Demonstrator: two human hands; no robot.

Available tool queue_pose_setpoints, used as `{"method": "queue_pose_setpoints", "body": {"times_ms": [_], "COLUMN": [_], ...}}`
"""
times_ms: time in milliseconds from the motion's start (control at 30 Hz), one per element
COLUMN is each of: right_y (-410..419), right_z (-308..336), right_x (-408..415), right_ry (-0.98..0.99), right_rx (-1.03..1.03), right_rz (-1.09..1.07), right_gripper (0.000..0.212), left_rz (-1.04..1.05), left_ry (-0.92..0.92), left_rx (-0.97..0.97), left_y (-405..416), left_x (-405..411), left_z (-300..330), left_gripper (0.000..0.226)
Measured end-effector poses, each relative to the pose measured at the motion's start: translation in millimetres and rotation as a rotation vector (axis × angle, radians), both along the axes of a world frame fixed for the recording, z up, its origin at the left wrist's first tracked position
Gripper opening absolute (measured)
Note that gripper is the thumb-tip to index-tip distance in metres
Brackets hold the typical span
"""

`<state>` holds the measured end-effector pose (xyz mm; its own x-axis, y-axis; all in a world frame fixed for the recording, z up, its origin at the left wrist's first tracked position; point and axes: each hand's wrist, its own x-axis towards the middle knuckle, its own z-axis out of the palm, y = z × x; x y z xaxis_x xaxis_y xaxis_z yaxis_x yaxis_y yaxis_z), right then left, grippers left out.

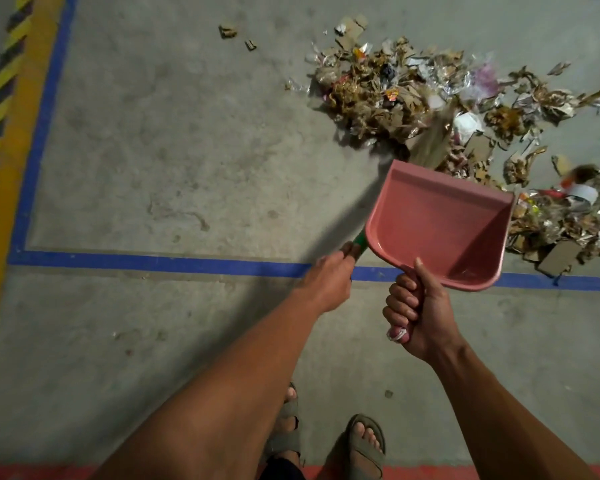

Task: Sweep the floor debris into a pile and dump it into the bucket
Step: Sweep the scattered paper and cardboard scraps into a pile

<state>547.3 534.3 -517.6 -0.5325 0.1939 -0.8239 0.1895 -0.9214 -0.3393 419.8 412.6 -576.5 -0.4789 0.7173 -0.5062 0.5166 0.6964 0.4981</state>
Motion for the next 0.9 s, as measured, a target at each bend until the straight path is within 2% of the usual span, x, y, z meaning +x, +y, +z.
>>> {"method": "queue_pose_setpoints", "body": {"times_ms": [100, 267, 433, 533, 633, 733, 900], "right_y": [8, 17, 23, 34, 52, 79, 110], "right_z": [10, 16, 9, 0, -8, -19, -29], "right_x": [-9, -35, -67, -85, -98, -102, -96], "right_ry": [0.013, 0.038, 0.036, 0.045, 0.054, 0.055, 0.027], "right_rx": [0.009, -0.009, -0.041, -0.053, -0.043, -0.027, -0.005], "right_rz": [0.014, 0.031, 0.046, 0.077, 0.116, 0.119, 0.068], "right_gripper": [0.049, 0.049, 0.049, 0.049, 0.049, 0.049, 0.049], "left_rz": [-0.044, 0.054, 0.331, 0.549, 0.641, 0.585, 0.317], "left_ry": [0.041, 0.126, 0.199, 0.181, 0.118, 0.012, -0.072], "left_rx": [0.025, 0.089, 0.041, -0.038, -0.130, -0.201, -0.073], "left_y": [-13, -45, -69, -68, -44, 3, 78], "left_x": [-24, -74, -118, -135, -146, -146, -130], "left_z": [2, 2, -13, -30, -41, -47, -40], "left_gripper": [0.049, 0.071, 0.070, 0.065, 0.058, 0.053, 0.060]}}
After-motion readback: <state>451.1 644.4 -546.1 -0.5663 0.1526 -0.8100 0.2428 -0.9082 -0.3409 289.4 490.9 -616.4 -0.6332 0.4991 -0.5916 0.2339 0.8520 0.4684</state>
